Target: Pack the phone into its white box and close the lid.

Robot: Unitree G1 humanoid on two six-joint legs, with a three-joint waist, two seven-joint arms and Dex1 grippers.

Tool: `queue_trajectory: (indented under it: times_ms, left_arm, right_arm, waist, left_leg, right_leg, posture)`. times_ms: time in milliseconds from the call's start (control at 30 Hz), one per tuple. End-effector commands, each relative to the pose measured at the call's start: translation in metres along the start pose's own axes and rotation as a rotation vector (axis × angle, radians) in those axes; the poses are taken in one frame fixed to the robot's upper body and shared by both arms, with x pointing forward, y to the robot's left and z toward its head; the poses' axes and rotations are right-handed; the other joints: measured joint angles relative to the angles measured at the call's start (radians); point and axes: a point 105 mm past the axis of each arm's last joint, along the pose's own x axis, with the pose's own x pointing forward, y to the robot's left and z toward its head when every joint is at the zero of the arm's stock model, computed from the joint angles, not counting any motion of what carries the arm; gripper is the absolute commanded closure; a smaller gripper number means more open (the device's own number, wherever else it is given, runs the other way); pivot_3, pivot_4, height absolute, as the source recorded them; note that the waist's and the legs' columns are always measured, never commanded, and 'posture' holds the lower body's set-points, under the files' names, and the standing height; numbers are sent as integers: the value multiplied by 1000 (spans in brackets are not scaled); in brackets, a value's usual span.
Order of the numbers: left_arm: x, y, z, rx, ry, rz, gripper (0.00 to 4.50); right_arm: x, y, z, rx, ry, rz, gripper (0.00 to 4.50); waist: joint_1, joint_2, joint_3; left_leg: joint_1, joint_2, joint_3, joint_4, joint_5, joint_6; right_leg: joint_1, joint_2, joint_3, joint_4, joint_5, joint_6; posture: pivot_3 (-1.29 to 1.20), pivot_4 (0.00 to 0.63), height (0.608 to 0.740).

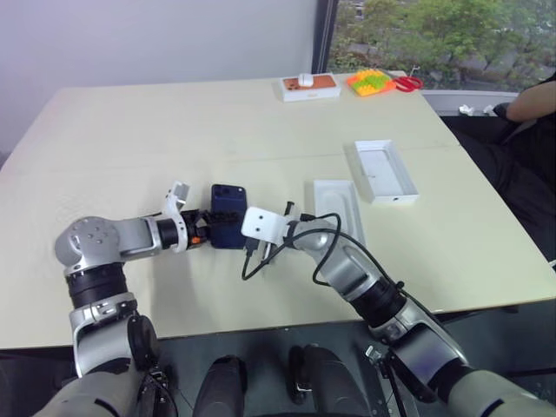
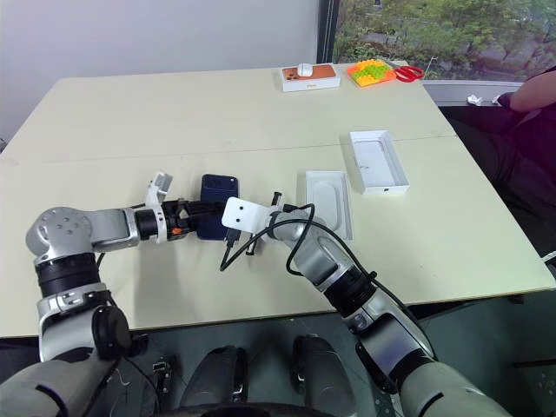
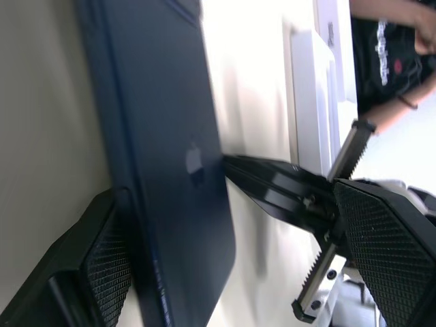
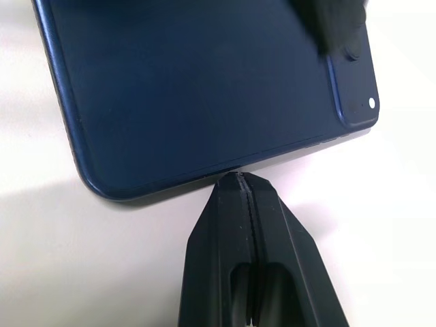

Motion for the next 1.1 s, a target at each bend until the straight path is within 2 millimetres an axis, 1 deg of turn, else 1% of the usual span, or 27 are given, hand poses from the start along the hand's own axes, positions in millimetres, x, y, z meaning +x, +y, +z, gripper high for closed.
queue_trajectory:
  times_ms: [33,67,167,233,267,467,633,733,767,800,900,1000,1100]
  left_arm:
    - [-4,-2,7,16,-20,15,0]
    - [-4,-2,7,16,-19,14,0]
    - [-2,-3,6,15,-13,3,838]
    - [-2,-4,5,17,-9,2,1870]
    - [-1,-4,5,17,-8,4,2314]
    - [-3,-4,9,9,-21,-2,2314]
    - [-4,-5,8,7,-20,-11,2314]
    - [-4,-5,8,1,-22,-14,3179]
    - [-4,-5,8,2,-23,-14,3748]
    - [-4,-6,8,6,-27,-17,4078]
    - [-5,-8,11,8,-40,-32,4078]
    - [-5,-8,11,4,-42,-33,4078]
    - [-5,-9,11,4,-42,-39,4078]
  right_arm:
    - [-1,7,9,-18,-30,28,4492]
    - [-2,6,9,-18,-30,27,4492]
    - [-5,5,9,-20,-30,23,4500]
    - [-7,3,8,-22,-28,18,4500]
    - [-8,3,8,-22,-27,16,4500]
    - [-10,3,7,-22,-21,10,4500]
    - [-15,0,8,-45,-19,2,4500]
    - [-24,-3,13,-55,-32,-6,4500]
    - [-28,-4,15,-60,-36,-9,4500]
    - [-32,-6,17,-64,-40,-12,4500]
    - [-44,-11,22,-66,-54,-29,4500]
    - [-53,-13,25,-55,-63,-40,4500]
    - [-68,-17,28,-43,-75,-54,4500]
  waist:
    - [0,0,0]
    - [0,0,0]
    - [0,0,0]
    - [3,0,0]
    - [3,0,0]
    - [3,0,0]
    - [3,-1,0]
    - [4,-1,0]
    - [4,-1,0]
    - [4,-1,0]
    - [2,-1,0]
    - [3,-1,0]
    - [4,-1,1]
  left_leg:
    - [0,0,0,0,0,0]
    - [0,0,0,0,1,-1]
    - [0,0,0,-1,2,-4]
    - [-1,0,0,-1,2,-4]
    - [-1,0,0,-1,2,-4]
    - [-1,-1,0,-2,3,-5]
    - [-1,-1,0,-2,3,-5]
    - [-2,-1,0,-2,3,-5]
    - [-2,-1,0,-2,3,-5]
    - [-2,-1,0,-2,3,-5]
    - [-1,-1,0,-2,3,-5]
    - [-1,-1,-1,-2,3,-5]
    - [-2,-1,-1,-2,3,-5]
  right_leg:
    - [0,0,0,0,0,0]
    - [0,0,0,0,0,0]
    - [0,0,0,0,0,0]
    - [-1,0,0,0,0,0]
    - [-1,0,0,0,0,0]
    - [-1,-1,0,-1,0,0]
    - [-1,-1,0,-1,0,0]
    - [-1,-1,0,-1,0,0]
    - [-1,-1,0,-1,0,0]
    - [-1,-1,0,-1,0,0]
    - [-1,-1,-1,-1,0,0]
    - [-1,0,-1,-1,0,0]
    - [-1,0,-1,-1,0,0]
  posture:
    - [0,150,740]
    - [0,150,740]
    - [0,150,740]
    - [0,150,740]
    - [0,150,740]
    - [0,150,740]
    - [0,150,740]
    - [0,150,740]
    - [0,150,740]
    - [0,150,740]
    - [0,150,740]
    - [0,150,740]
    - [0,150,740]
